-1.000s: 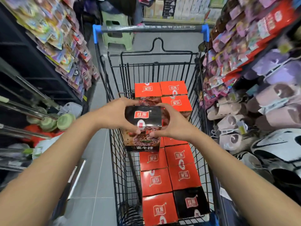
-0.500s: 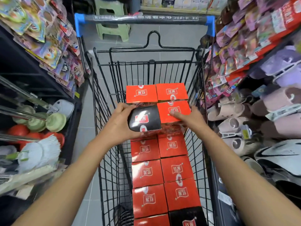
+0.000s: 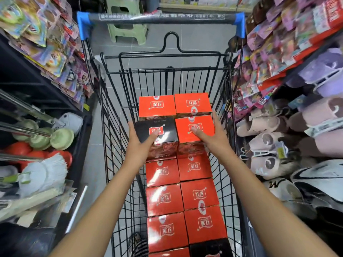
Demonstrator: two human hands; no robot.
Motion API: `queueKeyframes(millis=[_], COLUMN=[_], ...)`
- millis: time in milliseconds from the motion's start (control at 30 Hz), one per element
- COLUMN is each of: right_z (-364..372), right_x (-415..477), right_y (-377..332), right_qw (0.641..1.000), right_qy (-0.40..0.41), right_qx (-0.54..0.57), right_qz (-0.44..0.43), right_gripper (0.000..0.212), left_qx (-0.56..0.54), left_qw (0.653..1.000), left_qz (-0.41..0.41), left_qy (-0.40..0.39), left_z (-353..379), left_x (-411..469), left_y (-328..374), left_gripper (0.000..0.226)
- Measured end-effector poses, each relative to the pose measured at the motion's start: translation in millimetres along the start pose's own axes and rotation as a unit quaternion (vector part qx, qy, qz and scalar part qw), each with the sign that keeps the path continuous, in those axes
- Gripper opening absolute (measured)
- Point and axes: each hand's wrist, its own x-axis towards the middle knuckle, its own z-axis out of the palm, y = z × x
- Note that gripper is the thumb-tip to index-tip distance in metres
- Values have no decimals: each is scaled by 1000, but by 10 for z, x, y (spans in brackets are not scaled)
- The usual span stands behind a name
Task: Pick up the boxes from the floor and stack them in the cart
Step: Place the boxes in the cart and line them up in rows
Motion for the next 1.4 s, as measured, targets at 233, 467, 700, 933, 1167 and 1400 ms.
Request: queueKeyframes(millis=[233,467,700,933,1167,1400], right_z=[52,90,-75,193,1206,2419], right_x=[-18,-38,53,-162,-748,-1909], right_y=[83,134,-19,-221,-642,-765], right_qw=[998,996,1000,944,865,744], right_qy=[42,77,11,144,-4,-213], right_qx=[44,33,17,-249,-323,-425], right_qz=[32,10,19,-161,-384,-470], right_gripper=[97,57,71,75,67,75], left_qx=[-17,-36,-99,-4,254,408], left_qw=[998,995,991,1000,947,861], left_qz=[-20,-30,-60,-10,77,-60], left_qy=[-50,-87,-73,10,180,297], left_z=[-2,-52,-145,-268,-919,-1984], left_x=[86,65,112,-138,-843,-2196], left_y=[24,34,31,93,-41,-850], left_gripper=[90,97,109,93,76,78])
